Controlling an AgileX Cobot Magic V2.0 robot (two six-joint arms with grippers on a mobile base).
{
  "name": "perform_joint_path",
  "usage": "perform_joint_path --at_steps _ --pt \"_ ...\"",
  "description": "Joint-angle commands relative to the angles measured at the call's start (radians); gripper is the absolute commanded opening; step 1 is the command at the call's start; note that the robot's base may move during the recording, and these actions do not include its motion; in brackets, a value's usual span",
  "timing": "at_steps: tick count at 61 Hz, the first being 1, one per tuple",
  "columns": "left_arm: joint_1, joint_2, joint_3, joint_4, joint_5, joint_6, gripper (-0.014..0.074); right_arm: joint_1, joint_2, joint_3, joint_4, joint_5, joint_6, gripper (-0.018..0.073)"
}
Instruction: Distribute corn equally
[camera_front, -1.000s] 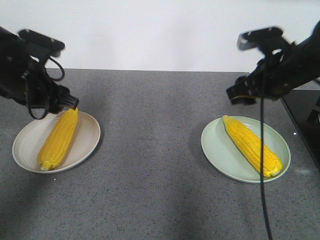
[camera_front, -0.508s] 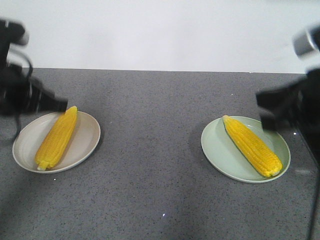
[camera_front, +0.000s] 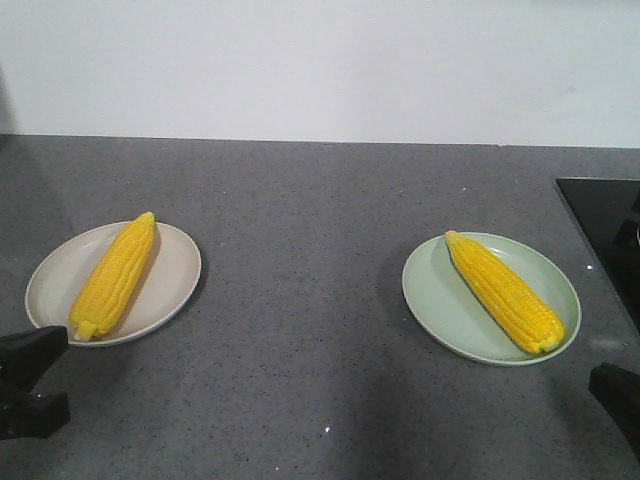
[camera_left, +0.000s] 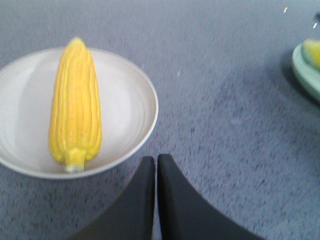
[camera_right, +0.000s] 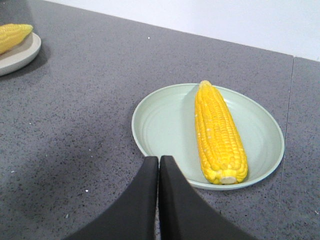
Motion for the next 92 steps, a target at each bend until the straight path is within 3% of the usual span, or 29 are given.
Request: perform_joint_path --at_steps 1,37,44,49,57,66,75,79,92 --pt "-0.002 -0.026 -0.025 -0.015 -0.103 -0.001 -0.0008 -0.007 -0.004 -0.024 0.02 -0.073 0.0 -0.0008" --pt "-0.002 -0.028 -0.025 -0.015 -0.107 -0.001 -0.0006 -0.007 -0.004 -0.024 0.02 -0.073 0.0 -0.0008" --pt "-0.001 -0.041 -0.017 0.035 -0.097 0.019 -0.0006 -0.007 -0.004 -0.024 0.02 -0.073 0.0 -0.0008" --pt "0.03 -0.091 0.026 0.094 -0.123 0.009 -0.0006 -0.007 -0.004 -0.024 0.02 -0.073 0.0 -0.0008" --pt "0.12 -0.217 0.147 0.093 -0.23 -0.064 -0.0006 -0.007 -0.004 -0.024 0.02 -0.073 0.0 -0.0008" --pt "0.196 -0.399 0.288 0.09 -0.32 -0.064 -0.0006 -0.007 -0.004 -0.024 0.02 -0.073 0.0 -0.0008" --pt "0.254 -0.563 0.404 0.09 -0.322 -0.065 -0.0006 -0.007 -0.004 -0.024 0.02 -0.073 0.0 -0.0008" --pt "0.28 -0.623 0.401 0.091 -0.23 -0.061 -0.0006 -0.007 -0.004 -0.024 0.02 -0.073 0.0 -0.0008" --pt "0.347 -0.736 0.404 0.144 -0.19 -0.031 -0.0006 -0.007 -0.004 -0.024 0.02 -0.073 0.0 -0.0008"
